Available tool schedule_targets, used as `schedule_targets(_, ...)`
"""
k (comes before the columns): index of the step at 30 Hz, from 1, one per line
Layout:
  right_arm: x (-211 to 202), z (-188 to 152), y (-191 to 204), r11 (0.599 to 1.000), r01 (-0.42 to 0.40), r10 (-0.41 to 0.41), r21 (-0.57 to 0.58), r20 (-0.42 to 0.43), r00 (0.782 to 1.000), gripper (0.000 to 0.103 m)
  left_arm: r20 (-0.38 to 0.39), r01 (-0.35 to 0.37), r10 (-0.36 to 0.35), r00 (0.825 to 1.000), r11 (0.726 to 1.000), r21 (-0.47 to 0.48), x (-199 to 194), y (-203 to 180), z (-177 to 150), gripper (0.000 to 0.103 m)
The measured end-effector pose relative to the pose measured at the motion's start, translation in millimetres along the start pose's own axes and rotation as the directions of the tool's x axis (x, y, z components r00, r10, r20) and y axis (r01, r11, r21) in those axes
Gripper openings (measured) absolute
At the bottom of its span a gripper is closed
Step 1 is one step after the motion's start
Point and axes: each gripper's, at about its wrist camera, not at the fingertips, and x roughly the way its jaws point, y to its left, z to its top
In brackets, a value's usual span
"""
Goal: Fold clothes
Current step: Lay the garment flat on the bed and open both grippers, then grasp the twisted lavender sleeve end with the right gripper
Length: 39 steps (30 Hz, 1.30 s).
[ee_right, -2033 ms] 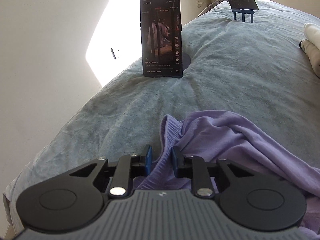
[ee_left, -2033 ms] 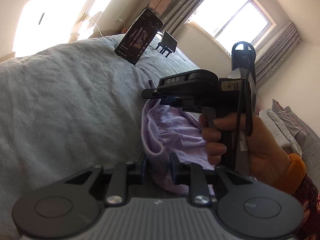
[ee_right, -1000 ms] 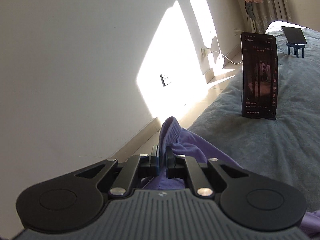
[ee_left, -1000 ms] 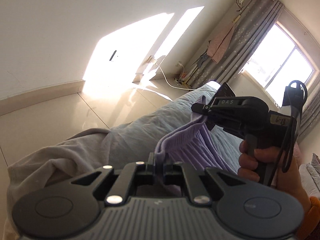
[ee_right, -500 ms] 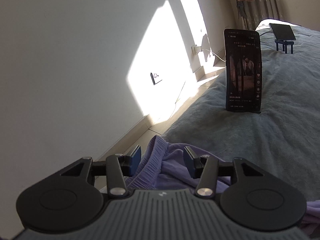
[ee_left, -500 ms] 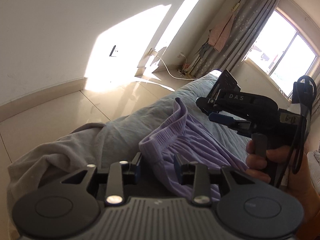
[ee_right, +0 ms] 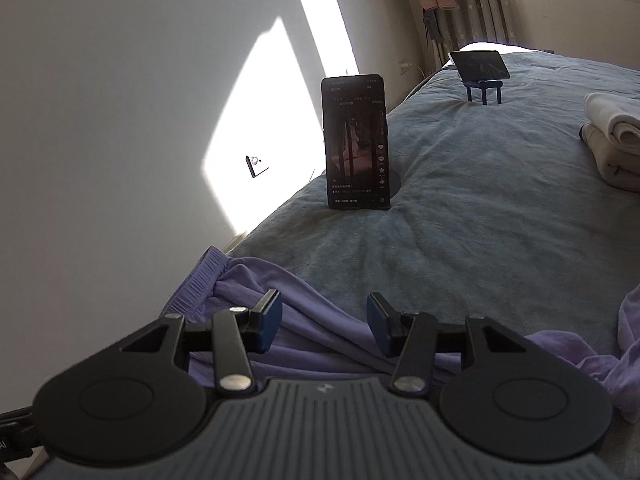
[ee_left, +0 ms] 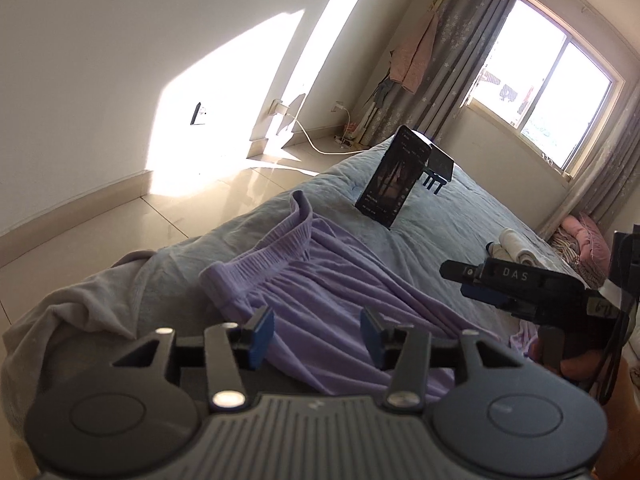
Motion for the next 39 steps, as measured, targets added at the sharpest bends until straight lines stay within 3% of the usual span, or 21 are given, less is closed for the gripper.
schedule_targets(10, -60, -21, -76, 0.99, 0.114, -0.118, 0.078, 0.042, 0.992, 0.051, -0.067, 0.084, -0.077, 0.995, 0.991, 0.103, 19, -54, -18, 0.052)
schedule_targets(19, -97, -36, -138, 0.964, 0.21, -0.22, 0.163, 0.05, 0.974, 0.051, -0.189, 0.215, -0.186, 0.964, 0.965, 0.15, 57, -109, -39, 0.052)
schedule_targets(28, -133, -60, -189, 0.921, 0.315, -0.335, 0.23, 0.055, 0.94, 0.052, -0.267, 0.289, -0.231, 0.935, 0.936, 0.199, 82, -147, -65, 0.052)
schedule_targets(33, -144, -79, -219, 0.873, 0.402, -0.426, 0.277, 0.031, 0.904, 0.052, -0.296, 0.324, -0.253, 0.921, 0.92, 0.221, 94, -156, -80, 0.052)
schedule_targets(39, -145, -96, -233, 0.852, 0.445, -0.474, 0.277, 0.043, 0.88, 0.045, -0.269, 0.358, -0.289, 0.919, 0.898, 0.257, 98, -162, -95, 0.052)
